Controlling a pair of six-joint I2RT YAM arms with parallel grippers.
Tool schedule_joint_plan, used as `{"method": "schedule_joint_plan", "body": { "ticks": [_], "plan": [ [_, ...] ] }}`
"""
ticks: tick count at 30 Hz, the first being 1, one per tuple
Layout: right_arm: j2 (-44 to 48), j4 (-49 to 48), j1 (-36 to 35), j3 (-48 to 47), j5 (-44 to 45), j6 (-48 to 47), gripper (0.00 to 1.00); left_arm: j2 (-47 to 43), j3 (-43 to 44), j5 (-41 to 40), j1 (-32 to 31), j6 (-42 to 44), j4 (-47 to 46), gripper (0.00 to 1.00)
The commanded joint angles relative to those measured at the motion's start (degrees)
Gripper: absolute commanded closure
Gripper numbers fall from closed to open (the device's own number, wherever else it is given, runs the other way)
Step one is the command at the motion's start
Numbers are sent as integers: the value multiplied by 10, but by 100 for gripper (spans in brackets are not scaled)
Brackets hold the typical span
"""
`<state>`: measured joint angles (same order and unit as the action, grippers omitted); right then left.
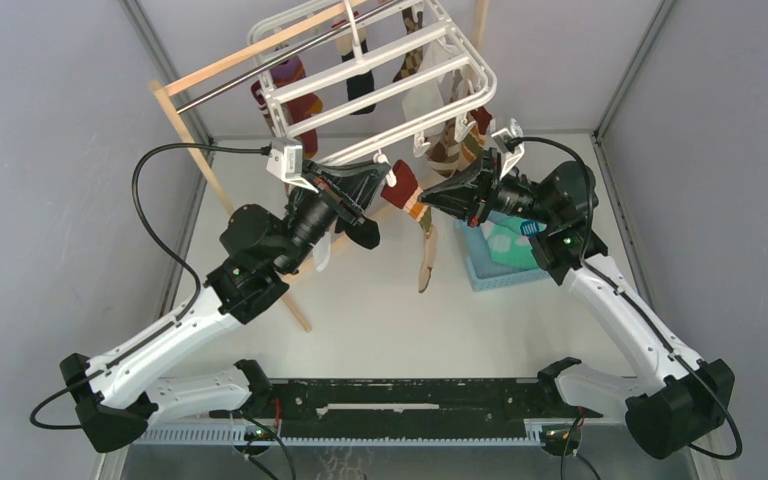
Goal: Clip the socks to the hanger
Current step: Clamp the sock onto the hanger.
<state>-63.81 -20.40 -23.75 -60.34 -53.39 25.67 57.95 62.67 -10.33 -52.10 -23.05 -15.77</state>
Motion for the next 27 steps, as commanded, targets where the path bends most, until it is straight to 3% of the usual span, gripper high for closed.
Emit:
{"method": "schedule_joint_plan", "body": {
  "ticks": [1, 27],
  "plan": [
    [7, -32, -2, -23, -5, 2, 100, -5, -11, 14, 0, -2, -5, 100],
    [-63, -52, -20, -88, -8, 13, 100, -5, -11, 10, 0, 0, -4, 100]
  ]
}}
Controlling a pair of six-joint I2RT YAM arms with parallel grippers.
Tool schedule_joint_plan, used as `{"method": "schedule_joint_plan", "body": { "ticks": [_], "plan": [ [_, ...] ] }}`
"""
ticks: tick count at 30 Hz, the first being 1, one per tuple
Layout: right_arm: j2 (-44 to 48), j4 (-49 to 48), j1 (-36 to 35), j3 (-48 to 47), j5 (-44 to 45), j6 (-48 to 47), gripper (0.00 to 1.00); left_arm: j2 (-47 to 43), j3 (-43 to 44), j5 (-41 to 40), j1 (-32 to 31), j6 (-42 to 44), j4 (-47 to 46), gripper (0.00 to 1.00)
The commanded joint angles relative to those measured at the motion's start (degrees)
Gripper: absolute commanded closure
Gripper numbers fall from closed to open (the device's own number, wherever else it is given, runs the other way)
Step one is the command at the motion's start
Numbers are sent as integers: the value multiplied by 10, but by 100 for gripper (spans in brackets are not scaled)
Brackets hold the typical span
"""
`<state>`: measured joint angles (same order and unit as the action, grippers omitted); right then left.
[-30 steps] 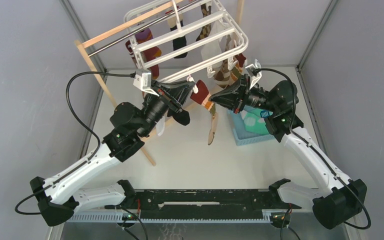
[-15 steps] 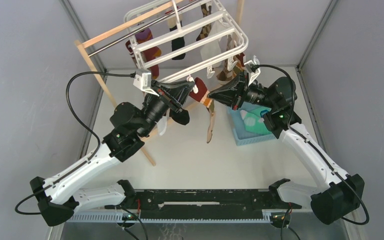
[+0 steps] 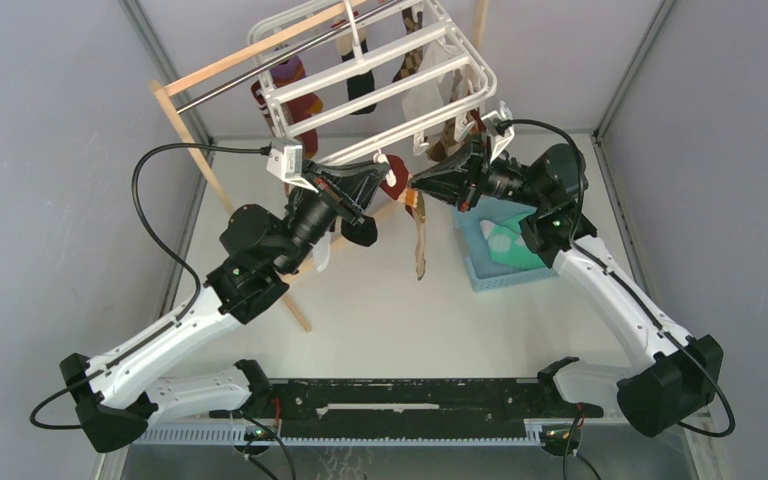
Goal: Clip the socks to the hanger
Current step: Clamp the sock onto the hanger.
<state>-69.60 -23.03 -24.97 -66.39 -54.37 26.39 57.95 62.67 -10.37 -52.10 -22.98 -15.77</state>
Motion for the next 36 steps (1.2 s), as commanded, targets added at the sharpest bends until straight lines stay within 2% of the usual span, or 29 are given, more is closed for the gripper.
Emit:
{"method": "schedule_joint_plan", "body": {
  "ticks": [1, 9, 36],
  "plan": [
    [-6, -22, -9, -28, 1, 3, 100, -5, -11, 10, 0, 0, -4, 100],
    [-2, 14, -17, -11, 15, -26, 100, -9, -14, 9, 0, -1, -6, 100],
    [-45, -1, -38, -32, 25, -26, 100, -10, -15, 14, 0, -7, -6, 100]
  ]
}}
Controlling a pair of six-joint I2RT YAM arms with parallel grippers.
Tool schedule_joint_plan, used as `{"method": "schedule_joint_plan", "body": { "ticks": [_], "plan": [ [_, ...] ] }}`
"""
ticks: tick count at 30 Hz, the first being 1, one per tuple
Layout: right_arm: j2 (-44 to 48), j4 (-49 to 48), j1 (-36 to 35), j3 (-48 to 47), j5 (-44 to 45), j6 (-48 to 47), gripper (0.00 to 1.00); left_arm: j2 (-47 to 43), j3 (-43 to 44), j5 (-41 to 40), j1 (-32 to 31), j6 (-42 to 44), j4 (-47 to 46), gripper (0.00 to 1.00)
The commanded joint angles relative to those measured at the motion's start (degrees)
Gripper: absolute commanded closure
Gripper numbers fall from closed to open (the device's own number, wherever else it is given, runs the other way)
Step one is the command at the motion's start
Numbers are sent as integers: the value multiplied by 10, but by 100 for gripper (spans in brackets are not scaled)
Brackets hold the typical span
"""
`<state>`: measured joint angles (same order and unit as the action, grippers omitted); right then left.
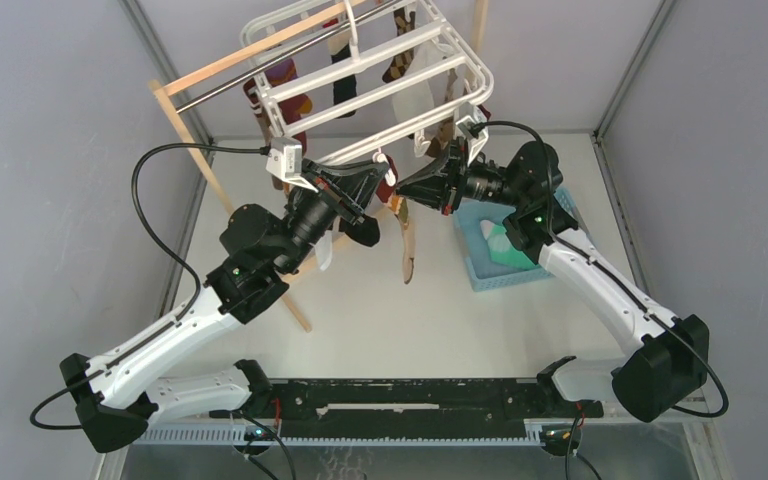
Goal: Clip the socks to the hanger
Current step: Clamp the sock onto the hanger.
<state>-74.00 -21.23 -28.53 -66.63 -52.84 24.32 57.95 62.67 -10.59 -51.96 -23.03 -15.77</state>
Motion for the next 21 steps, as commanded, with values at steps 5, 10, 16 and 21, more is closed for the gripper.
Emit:
{"method": "schedule_joint_plan", "body": {
  "ticks": [5, 10, 16, 21],
  "plan": [
    [0, -13, -2, -36, 8, -9, 100, -8, -14, 15, -2, -4, -5, 100],
    [-1, -11, -4, -36, 9, -10, 100, -7, -11, 10, -1, -6, 0, 90],
    [1, -9, -5, -36, 10, -12, 100, -11, -15, -5, -1, -8, 2, 74],
    [3, -6, -5, -36, 12, -15, 100, -24, -36, -24, -1, -21, -22, 58]
  ]
}}
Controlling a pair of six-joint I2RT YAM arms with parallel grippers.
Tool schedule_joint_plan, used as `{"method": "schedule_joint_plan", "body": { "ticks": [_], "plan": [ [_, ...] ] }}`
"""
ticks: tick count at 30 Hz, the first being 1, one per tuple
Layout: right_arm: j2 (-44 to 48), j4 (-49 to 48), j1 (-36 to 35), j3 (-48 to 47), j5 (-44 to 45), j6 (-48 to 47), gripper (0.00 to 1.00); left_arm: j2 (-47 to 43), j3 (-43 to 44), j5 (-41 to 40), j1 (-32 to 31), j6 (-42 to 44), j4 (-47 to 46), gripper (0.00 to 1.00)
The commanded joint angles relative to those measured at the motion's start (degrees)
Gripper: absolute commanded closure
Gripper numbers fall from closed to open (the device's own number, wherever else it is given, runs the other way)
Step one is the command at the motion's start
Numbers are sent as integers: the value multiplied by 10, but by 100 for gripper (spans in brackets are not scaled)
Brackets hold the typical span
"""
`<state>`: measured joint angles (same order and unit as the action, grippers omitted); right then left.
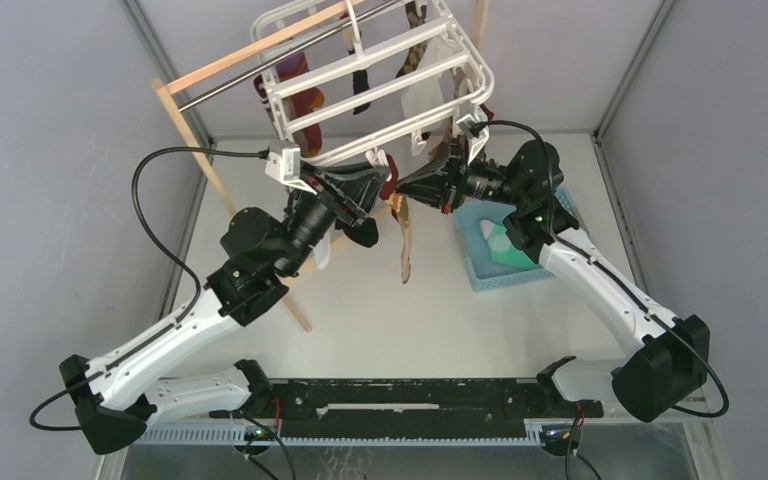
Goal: Clip the socks to the hanger
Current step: Clamp the sock onto the hanger.
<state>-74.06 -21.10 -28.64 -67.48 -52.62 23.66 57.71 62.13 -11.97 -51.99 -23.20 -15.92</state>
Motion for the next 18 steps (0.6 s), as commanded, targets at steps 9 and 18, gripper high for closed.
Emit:
{"method": "schedule_joint_plan", "body": {
  "ticks": [9, 18],
  "plan": [
    [-2, -12, -5, -27, 14, -8, 100, -25, -33, -13, -1, -21, -22, 34],
    [13, 37, 1, -6, 87, -41, 52, -41, -42, -46, 0, -13, -20, 15]
  ]
}}
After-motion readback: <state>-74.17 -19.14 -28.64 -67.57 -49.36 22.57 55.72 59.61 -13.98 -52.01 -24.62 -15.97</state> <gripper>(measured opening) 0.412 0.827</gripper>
